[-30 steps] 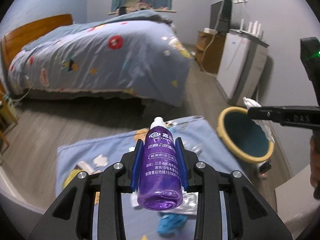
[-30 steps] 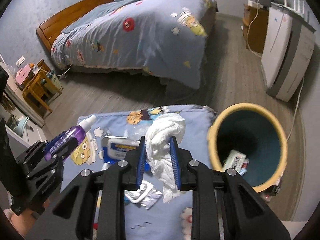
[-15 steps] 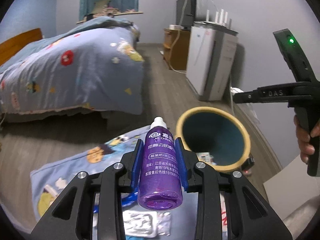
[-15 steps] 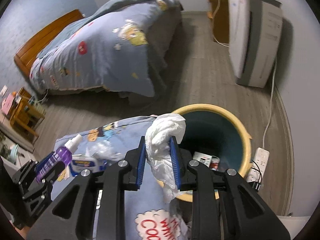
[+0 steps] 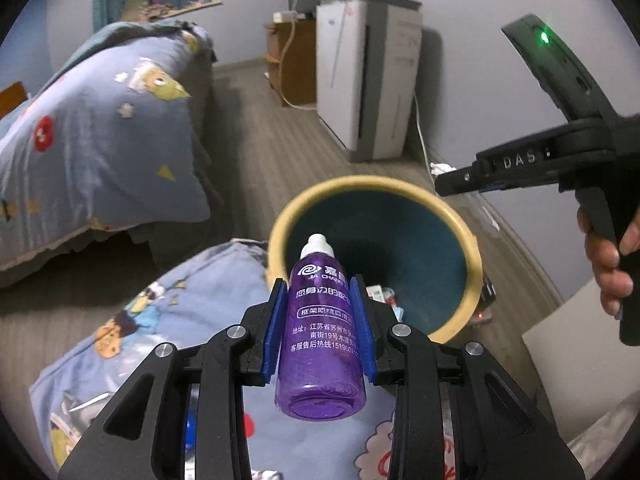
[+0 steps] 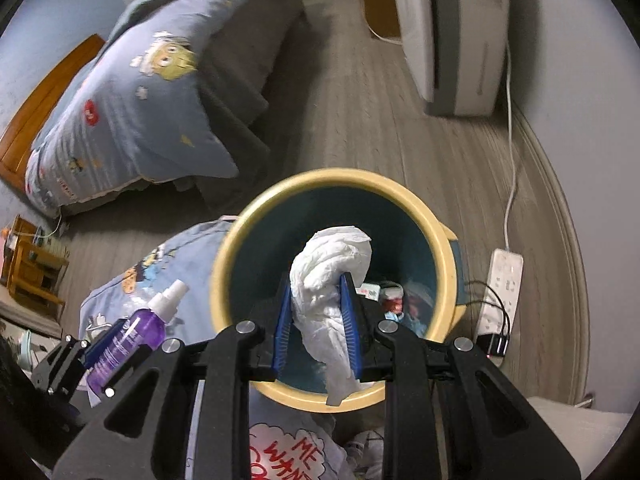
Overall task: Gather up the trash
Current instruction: 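Open both tools over the bin to drop bottle and tissue, then move both open tools back to the trash pile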
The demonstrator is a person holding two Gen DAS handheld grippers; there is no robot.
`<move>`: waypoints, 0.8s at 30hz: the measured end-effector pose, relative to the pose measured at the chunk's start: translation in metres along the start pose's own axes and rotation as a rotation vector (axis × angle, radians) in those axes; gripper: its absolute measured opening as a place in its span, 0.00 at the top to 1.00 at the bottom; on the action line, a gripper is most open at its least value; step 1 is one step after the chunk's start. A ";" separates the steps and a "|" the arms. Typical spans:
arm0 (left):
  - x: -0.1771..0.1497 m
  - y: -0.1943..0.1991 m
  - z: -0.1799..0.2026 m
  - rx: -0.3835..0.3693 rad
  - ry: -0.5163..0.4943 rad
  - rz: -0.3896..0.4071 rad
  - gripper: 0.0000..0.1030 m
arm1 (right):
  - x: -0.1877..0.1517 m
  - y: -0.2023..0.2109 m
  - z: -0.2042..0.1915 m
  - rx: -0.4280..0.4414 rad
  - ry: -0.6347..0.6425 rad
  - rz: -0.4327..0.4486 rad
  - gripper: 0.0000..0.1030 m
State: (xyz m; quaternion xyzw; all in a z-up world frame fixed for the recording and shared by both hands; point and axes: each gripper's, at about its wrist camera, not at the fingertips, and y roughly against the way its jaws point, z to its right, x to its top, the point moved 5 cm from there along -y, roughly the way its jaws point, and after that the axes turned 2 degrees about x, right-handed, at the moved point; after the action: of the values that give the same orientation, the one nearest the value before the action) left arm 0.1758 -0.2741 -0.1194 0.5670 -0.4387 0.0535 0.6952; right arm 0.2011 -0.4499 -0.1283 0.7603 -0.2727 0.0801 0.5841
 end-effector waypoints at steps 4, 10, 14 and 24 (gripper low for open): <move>-0.004 -0.020 0.010 -0.018 -0.020 -0.034 0.67 | -0.004 -0.012 0.008 -0.014 -0.014 -0.029 0.77; 0.004 -0.042 0.025 -0.035 -0.055 -0.043 0.67 | 0.002 -0.005 0.004 0.003 -0.010 0.035 0.69; 0.011 -0.036 0.029 -0.035 -0.046 -0.005 0.45 | 0.010 0.011 0.010 0.001 -0.043 0.115 0.44; -0.001 -0.005 0.002 0.017 0.006 0.032 0.10 | 0.014 0.017 0.007 0.016 -0.082 0.130 0.08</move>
State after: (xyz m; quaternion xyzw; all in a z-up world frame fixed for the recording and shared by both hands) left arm 0.1765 -0.2772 -0.1241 0.5654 -0.4453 0.0701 0.6907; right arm 0.2028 -0.4637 -0.1096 0.7481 -0.3446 0.0890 0.5600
